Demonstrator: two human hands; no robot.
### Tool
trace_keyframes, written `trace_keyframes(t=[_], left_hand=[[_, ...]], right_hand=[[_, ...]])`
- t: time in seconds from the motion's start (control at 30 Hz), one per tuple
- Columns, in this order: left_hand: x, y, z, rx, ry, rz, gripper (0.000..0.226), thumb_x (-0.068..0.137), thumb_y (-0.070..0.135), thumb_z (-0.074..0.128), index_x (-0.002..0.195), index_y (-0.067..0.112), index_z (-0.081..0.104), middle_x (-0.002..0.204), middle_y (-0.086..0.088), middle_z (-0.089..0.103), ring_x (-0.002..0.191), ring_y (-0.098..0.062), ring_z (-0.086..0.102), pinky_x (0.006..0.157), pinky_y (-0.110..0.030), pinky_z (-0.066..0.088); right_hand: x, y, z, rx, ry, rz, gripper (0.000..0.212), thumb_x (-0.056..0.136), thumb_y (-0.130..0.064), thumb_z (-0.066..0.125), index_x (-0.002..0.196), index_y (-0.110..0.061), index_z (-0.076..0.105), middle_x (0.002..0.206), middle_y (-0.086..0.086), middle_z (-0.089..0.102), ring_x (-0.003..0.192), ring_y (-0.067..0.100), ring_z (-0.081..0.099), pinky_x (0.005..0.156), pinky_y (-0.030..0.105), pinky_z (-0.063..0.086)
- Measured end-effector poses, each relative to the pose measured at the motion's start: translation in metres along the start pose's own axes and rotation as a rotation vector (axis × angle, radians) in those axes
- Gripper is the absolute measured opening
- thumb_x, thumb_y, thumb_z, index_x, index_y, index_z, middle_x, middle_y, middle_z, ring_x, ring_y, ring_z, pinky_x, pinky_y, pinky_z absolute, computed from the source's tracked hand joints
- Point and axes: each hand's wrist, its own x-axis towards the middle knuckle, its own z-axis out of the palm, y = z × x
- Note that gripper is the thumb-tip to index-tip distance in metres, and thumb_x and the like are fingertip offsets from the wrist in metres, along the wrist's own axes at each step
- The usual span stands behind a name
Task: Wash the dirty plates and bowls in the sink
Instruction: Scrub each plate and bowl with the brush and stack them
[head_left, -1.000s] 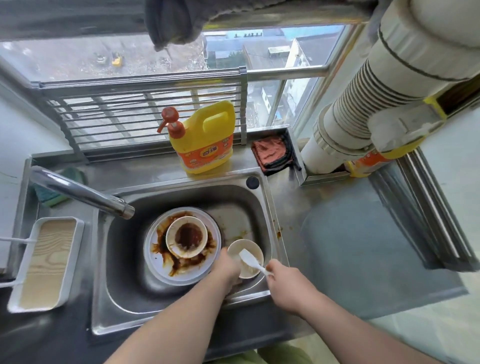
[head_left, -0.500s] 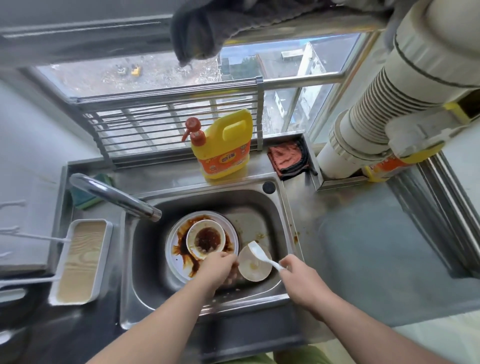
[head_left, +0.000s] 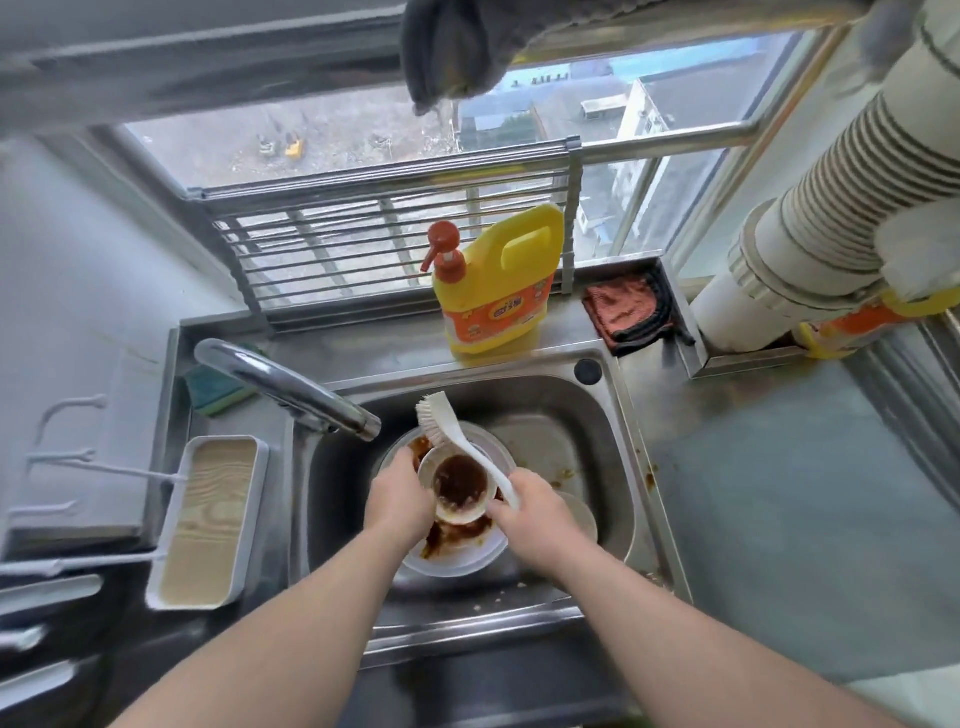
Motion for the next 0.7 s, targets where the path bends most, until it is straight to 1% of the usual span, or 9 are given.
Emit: trace_keyframes(t=[0.1, 0.17, 0.27, 0.33, 0.4, 0.47, 0.57, 0.63, 0.7], left_hand=[[0.000, 0.003, 0.006, 0.031, 0.016, -0.008, 0.035, 0.094, 0.018, 0.065, 0.127, 0.025, 0.056, 0.118, -0.004, 0.069, 0.107, -0.028, 0.067, 0.093, -0.039, 0.056], [-0.001, 0.003, 0.008, 0.029, 0.014, -0.019, 0.033, 0.095, 0.019, 0.064, 0.127, 0.023, 0.055, 0.119, -0.006, 0.068, 0.107, -0.030, 0.066, 0.093, -0.042, 0.057], [-0.005, -0.001, 0.009, -0.018, -0.058, -0.038, 0.033, 0.098, 0.021, 0.062, 0.129, 0.026, 0.052, 0.118, -0.004, 0.065, 0.102, -0.027, 0.065, 0.091, -0.045, 0.059], [-0.007, -0.004, 0.008, -0.043, -0.090, -0.022, 0.033, 0.098, 0.021, 0.062, 0.128, 0.030, 0.051, 0.115, -0.002, 0.064, 0.099, -0.025, 0.065, 0.090, -0.047, 0.061], [-0.011, -0.004, 0.008, -0.059, -0.077, 0.017, 0.033, 0.098, 0.018, 0.062, 0.126, 0.031, 0.050, 0.115, -0.001, 0.062, 0.100, -0.023, 0.064, 0.091, -0.048, 0.060], [-0.015, -0.002, 0.009, -0.050, -0.046, 0.062, 0.035, 0.098, 0.015, 0.062, 0.125, 0.031, 0.048, 0.117, 0.000, 0.059, 0.103, -0.022, 0.063, 0.093, -0.047, 0.059], [-0.017, -0.001, 0.010, 0.036, -0.014, 0.090, 0.036, 0.099, 0.016, 0.061, 0.127, 0.031, 0.044, 0.121, 0.000, 0.056, 0.105, -0.022, 0.061, 0.093, -0.045, 0.058], [-0.017, -0.001, 0.011, 0.072, -0.009, 0.076, 0.033, 0.101, 0.021, 0.056, 0.128, 0.031, 0.041, 0.124, -0.001, 0.055, 0.103, -0.022, 0.059, 0.091, -0.043, 0.057], [-0.018, 0.003, 0.010, 0.090, -0.021, 0.070, 0.028, 0.104, 0.028, 0.050, 0.129, 0.032, 0.040, 0.125, -0.002, 0.055, 0.102, -0.024, 0.059, 0.090, -0.045, 0.058]], right_hand=[[0.012, -0.003, 0.013, 0.034, -0.041, 0.019, 0.019, 0.102, -0.036, 0.064, 0.120, -0.030, 0.060, 0.108, -0.003, 0.070, 0.097, 0.016, 0.067, 0.090, 0.039, 0.057], [0.013, -0.004, 0.016, 0.106, -0.013, 0.041, 0.016, 0.101, -0.034, 0.063, 0.117, -0.031, 0.062, 0.105, -0.006, 0.071, 0.096, 0.015, 0.066, 0.092, 0.040, 0.056], [0.011, -0.004, 0.011, 0.237, 0.011, 0.087, 0.010, 0.103, -0.030, 0.063, 0.113, -0.028, 0.061, 0.105, -0.005, 0.070, 0.099, 0.014, 0.065, 0.089, 0.036, 0.055], [0.010, -0.003, 0.011, 0.281, 0.009, 0.099, 0.008, 0.102, -0.031, 0.065, 0.110, -0.027, 0.063, 0.106, -0.001, 0.071, 0.101, 0.018, 0.067, 0.095, 0.042, 0.057], [0.007, -0.004, 0.013, 0.307, 0.002, 0.108, 0.006, 0.103, -0.031, 0.065, 0.108, -0.029, 0.063, 0.107, 0.000, 0.072, 0.103, 0.019, 0.068, 0.100, 0.047, 0.057], [0.004, -0.005, 0.017, 0.318, -0.007, 0.121, 0.006, 0.104, -0.030, 0.063, 0.109, -0.030, 0.062, 0.108, 0.000, 0.071, 0.103, 0.018, 0.067, 0.100, 0.046, 0.057], [0.001, -0.005, 0.023, 0.347, -0.005, 0.131, 0.009, 0.105, -0.029, 0.061, 0.113, -0.028, 0.061, 0.110, 0.001, 0.070, 0.104, 0.019, 0.066, 0.097, 0.042, 0.057], [-0.001, -0.006, 0.028, 0.351, -0.005, 0.116, 0.010, 0.105, -0.028, 0.061, 0.115, -0.026, 0.061, 0.110, 0.002, 0.070, 0.104, 0.020, 0.066, 0.098, 0.043, 0.057], [-0.002, -0.007, 0.033, 0.359, -0.003, 0.108, 0.013, 0.105, -0.028, 0.060, 0.118, -0.025, 0.060, 0.110, 0.002, 0.069, 0.104, 0.019, 0.065, 0.098, 0.042, 0.057]])
